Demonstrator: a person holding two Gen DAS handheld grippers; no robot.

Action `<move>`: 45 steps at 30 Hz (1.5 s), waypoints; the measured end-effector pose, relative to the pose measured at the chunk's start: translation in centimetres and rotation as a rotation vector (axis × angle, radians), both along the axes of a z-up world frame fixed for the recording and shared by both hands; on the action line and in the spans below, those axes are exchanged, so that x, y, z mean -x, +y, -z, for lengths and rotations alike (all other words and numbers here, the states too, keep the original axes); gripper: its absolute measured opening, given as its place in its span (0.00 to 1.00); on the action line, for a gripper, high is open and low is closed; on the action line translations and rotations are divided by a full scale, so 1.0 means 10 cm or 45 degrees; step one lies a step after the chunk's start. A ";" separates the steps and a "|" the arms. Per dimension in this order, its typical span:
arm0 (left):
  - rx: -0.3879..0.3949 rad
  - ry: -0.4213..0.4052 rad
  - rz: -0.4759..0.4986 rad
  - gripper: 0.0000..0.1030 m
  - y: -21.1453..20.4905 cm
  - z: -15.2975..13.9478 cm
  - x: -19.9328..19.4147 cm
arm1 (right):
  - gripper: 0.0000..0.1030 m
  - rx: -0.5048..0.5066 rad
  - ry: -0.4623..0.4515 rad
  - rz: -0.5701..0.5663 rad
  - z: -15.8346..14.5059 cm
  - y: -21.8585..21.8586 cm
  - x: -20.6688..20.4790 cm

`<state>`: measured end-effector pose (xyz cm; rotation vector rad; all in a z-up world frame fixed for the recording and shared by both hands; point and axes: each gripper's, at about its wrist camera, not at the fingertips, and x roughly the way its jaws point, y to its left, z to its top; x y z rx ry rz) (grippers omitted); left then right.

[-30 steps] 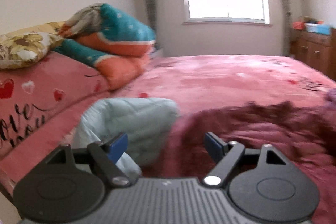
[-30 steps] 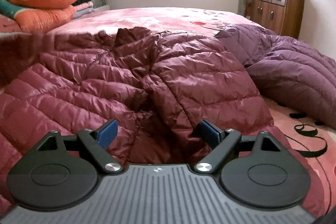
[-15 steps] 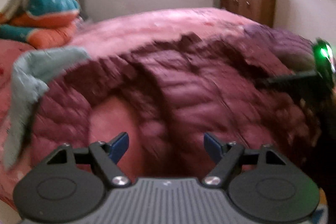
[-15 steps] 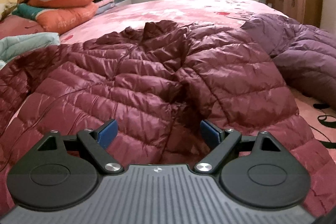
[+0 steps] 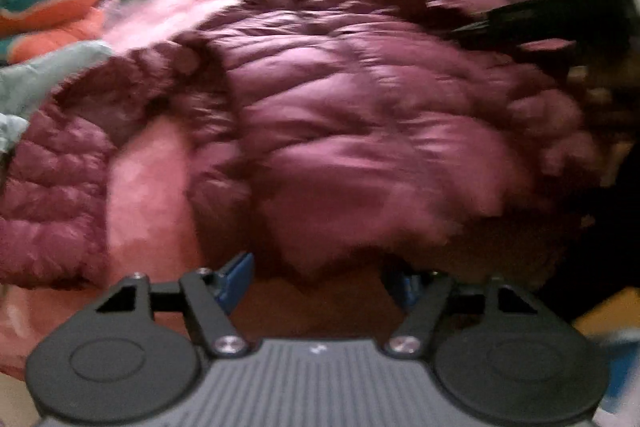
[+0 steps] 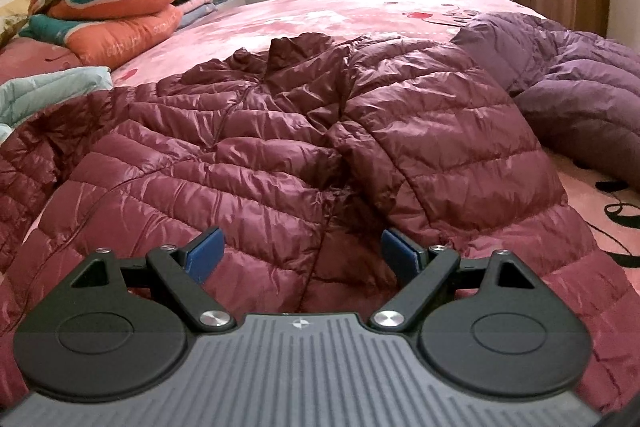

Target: Fold large clothes

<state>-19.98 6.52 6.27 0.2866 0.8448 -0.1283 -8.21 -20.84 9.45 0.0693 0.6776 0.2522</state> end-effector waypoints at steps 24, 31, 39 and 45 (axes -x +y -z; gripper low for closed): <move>0.052 -0.543 -0.311 0.80 0.37 -0.08 -0.06 | 1.00 0.038 0.003 -0.004 0.04 0.05 -0.03; -0.068 -0.409 -0.252 0.81 0.33 0.23 -0.23 | 1.00 0.055 0.033 -0.007 0.09 0.07 -0.05; -0.083 -0.351 -0.179 0.84 0.30 0.33 -0.25 | 1.00 0.075 0.052 -0.014 0.14 0.09 -0.08; -0.116 -0.381 -0.079 0.84 0.22 0.29 -0.13 | 1.00 0.066 0.051 -0.004 0.14 0.10 -0.10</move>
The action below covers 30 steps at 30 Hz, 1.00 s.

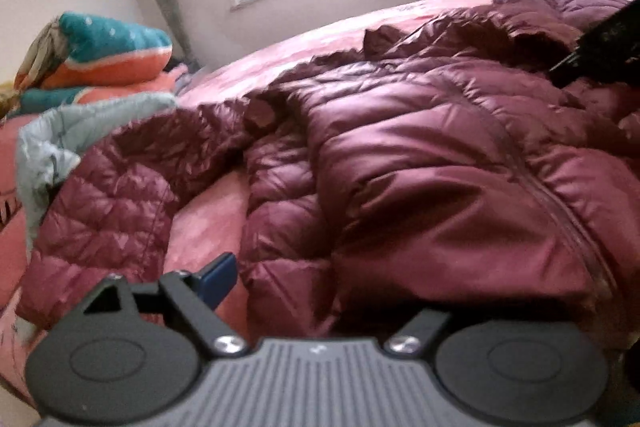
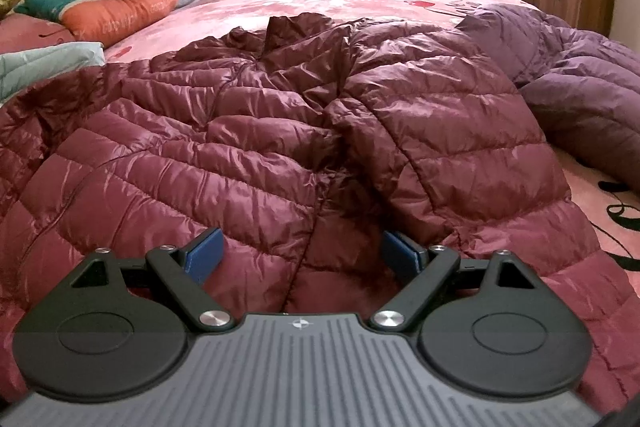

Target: Fold large clothes

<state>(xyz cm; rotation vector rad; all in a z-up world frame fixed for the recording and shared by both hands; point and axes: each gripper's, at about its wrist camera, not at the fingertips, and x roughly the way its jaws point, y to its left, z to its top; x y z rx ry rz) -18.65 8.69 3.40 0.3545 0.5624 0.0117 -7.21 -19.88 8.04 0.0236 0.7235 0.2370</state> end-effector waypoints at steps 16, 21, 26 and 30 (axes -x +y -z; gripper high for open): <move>0.073 0.015 0.025 0.30 0.13 -0.03 -0.17 | 1.00 0.015 0.011 0.001 0.04 0.00 -0.04; 0.184 -0.053 -0.119 0.22 0.44 -0.28 -0.02 | 1.00 0.029 0.029 0.018 0.07 0.00 -0.08; 0.286 0.005 -0.373 0.20 0.75 -0.39 0.07 | 1.00 0.085 0.058 0.014 0.12 0.03 -0.10; 0.270 0.072 -0.469 0.19 0.74 -0.40 0.10 | 1.00 0.163 0.094 0.015 0.19 0.05 -0.09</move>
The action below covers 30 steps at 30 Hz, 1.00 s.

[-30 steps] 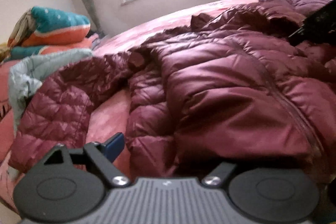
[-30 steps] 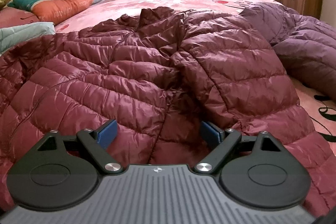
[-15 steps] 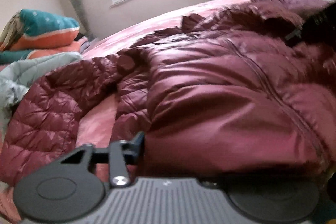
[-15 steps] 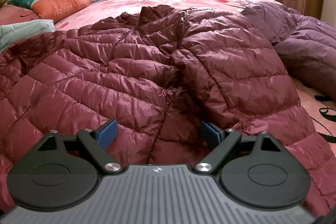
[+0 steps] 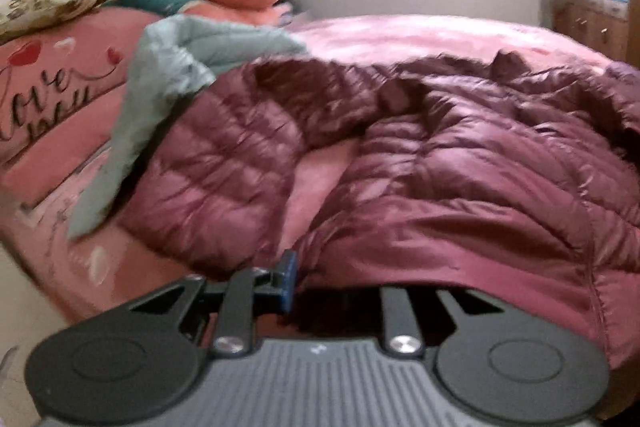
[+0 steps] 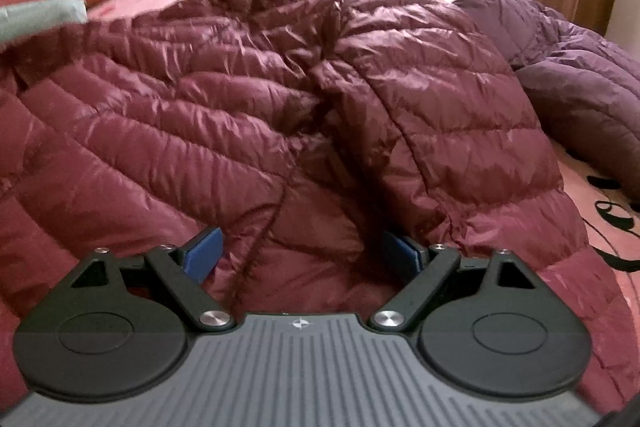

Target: Fold large clothes

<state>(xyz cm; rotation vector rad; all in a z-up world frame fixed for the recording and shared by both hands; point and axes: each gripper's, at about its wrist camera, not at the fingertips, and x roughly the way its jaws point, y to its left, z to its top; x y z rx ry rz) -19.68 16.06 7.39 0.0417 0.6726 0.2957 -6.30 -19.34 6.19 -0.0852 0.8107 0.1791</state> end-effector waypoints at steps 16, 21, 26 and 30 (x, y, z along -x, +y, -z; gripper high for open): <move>0.081 -0.115 0.239 0.29 -0.44 -0.61 0.37 | 1.00 -0.390 0.104 0.355 0.00 -0.86 -0.01; 0.079 -0.073 0.293 0.38 -0.53 -0.49 0.20 | 1.00 -0.491 0.134 0.288 0.10 -0.89 -0.11; 0.083 -0.027 0.285 0.43 -0.55 -0.35 0.11 | 0.84 -0.571 0.138 0.200 0.16 -0.81 -0.19; 0.092 -0.005 0.276 0.47 -0.58 -0.31 0.05 | 0.36 -0.475 0.102 0.171 0.13 -0.70 -0.24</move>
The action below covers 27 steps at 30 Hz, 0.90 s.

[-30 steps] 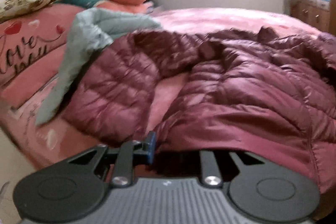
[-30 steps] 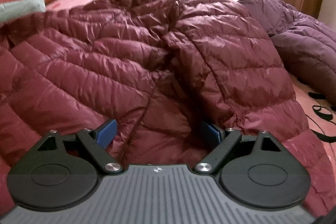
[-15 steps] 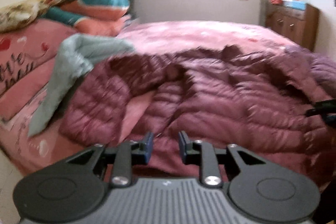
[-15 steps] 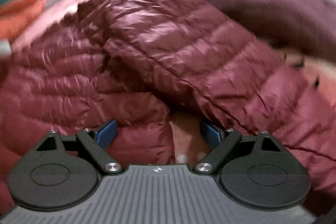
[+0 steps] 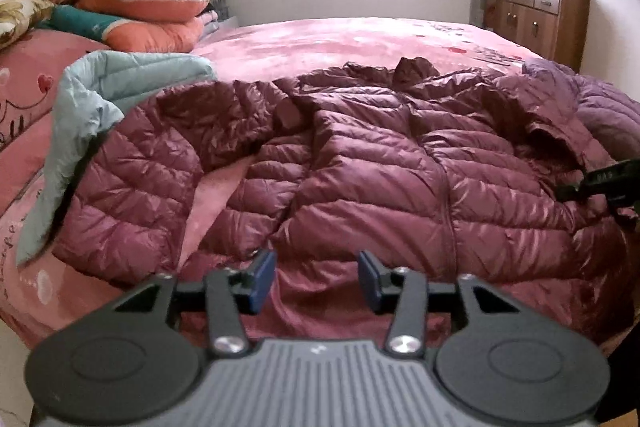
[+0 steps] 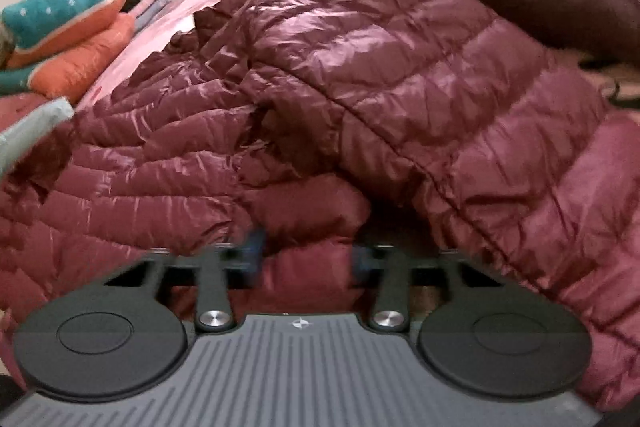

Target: Fold large clothes

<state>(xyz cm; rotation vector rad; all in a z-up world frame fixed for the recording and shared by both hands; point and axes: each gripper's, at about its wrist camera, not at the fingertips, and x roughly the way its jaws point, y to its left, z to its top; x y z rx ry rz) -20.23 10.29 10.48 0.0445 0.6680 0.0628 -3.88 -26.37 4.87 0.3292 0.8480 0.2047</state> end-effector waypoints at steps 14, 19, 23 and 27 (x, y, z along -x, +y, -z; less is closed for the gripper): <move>-0.021 -0.008 0.147 0.60 -0.25 0.08 -0.31 | 0.14 0.416 -0.133 0.145 -0.08 -0.05 0.10; 0.005 -0.023 0.208 0.60 -0.34 0.13 -0.49 | 0.16 0.376 -0.101 0.175 -0.02 -0.10 0.04; -0.010 -0.048 0.240 0.60 -0.47 0.18 -0.65 | 0.35 0.399 -0.091 0.167 -0.03 -0.05 0.08; 0.001 -0.078 0.260 0.60 -0.59 0.16 -0.79 | 0.59 0.362 -0.130 0.161 -0.14 -0.08 0.15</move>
